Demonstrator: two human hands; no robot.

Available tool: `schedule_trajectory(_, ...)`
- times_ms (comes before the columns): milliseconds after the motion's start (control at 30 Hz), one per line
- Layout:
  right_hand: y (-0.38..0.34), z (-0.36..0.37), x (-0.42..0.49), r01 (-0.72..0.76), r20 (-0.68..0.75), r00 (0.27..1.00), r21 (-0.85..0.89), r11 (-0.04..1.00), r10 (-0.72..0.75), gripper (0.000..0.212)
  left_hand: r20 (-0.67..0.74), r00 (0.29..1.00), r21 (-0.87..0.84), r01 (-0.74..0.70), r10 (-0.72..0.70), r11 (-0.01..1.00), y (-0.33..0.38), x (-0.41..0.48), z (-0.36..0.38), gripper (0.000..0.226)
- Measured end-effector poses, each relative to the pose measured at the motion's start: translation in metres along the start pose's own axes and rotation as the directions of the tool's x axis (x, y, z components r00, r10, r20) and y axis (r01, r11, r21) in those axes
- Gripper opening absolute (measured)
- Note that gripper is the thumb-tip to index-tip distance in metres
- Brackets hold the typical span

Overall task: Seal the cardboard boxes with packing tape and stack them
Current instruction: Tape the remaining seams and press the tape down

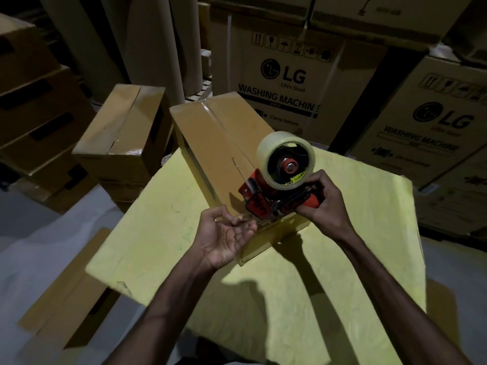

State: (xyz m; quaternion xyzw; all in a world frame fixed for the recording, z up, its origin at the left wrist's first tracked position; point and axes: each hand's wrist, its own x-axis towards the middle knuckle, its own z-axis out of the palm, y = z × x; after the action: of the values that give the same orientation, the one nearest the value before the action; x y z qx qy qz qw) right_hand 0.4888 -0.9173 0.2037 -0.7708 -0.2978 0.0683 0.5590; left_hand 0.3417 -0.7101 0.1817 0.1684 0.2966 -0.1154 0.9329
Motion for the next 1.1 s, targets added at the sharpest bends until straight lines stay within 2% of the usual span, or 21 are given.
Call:
schedule_trajectory(100,0.004,0.004,0.006,0.021,0.014,1.000,-0.022,1.000,-0.021,0.047,-0.050,0.998,0.099,-0.038,0.043,0.994,0.003,-0.004,0.000,0.019)
schedule_trajectory(233,0.011,0.008,0.012,0.006,0.063,0.998,-0.014,1.000,-0.005,0.055,-0.108,0.993,0.123,-0.040,0.053,0.992,0.003,-0.005,0.002,0.026)
schedule_trajectory(367,0.010,0.005,0.020,0.017,0.125,0.992,-0.021,1.000,-0.015,0.058,-0.159,0.983,0.148,-0.071,0.094,0.987,-0.010,-0.002,0.000,0.017)
schedule_trajectory(467,0.008,-0.005,0.033,0.046,0.241,0.970,-0.046,0.998,-0.034,0.062,-0.194,0.966,0.169,-0.141,0.173,0.976,-0.016,-0.001,-0.007,0.014)
schedule_trajectory(567,0.003,-0.016,0.051,0.112,0.442,0.896,-0.141,0.984,-0.038,0.073,-0.243,0.922,0.258,-0.237,0.301,0.936,-0.026,-0.001,-0.014,0.023)
schedule_trajectory(667,-0.005,-0.020,0.070,0.248,0.628,0.777,-0.241,0.938,-0.044,0.078,-0.270,0.871,0.390,-0.291,0.411,0.874,-0.040,-0.001,-0.014,0.019)
schedule_trajectory(733,-0.012,-0.020,0.080,0.314,0.712,0.702,-0.258,0.914,-0.039,0.080,-0.291,0.833,0.419,-0.331,0.471,0.845,-0.048,0.000,-0.014,0.021)
schedule_trajectory(800,-0.019,-0.019,0.087,0.381,0.772,0.634,-0.262,0.887,-0.044,0.080,-0.334,0.785,0.425,-0.368,0.521,0.827,-0.051,-0.002,-0.014,0.023)
schedule_trajectory(900,-0.027,-0.018,0.094,0.491,0.827,0.560,-0.279,0.825,-0.054,0.076,-0.326,0.747,0.469,-0.404,0.579,0.785,-0.054,-0.005,-0.014,0.013)
schedule_trajectory(1000,-0.033,-0.019,0.098,0.544,0.855,0.516,-0.282,0.790,-0.051,0.069,-0.319,0.732,0.553,-0.372,0.602,0.746,-0.059,-0.005,-0.014,0.013)
schedule_trajectory(1100,-0.030,-0.020,0.093,0.540,0.864,0.504,-0.298,0.787,-0.018,0.066,-0.349,0.696,0.562,-0.380,0.627,0.735,-0.061,-0.003,-0.020,0.013)
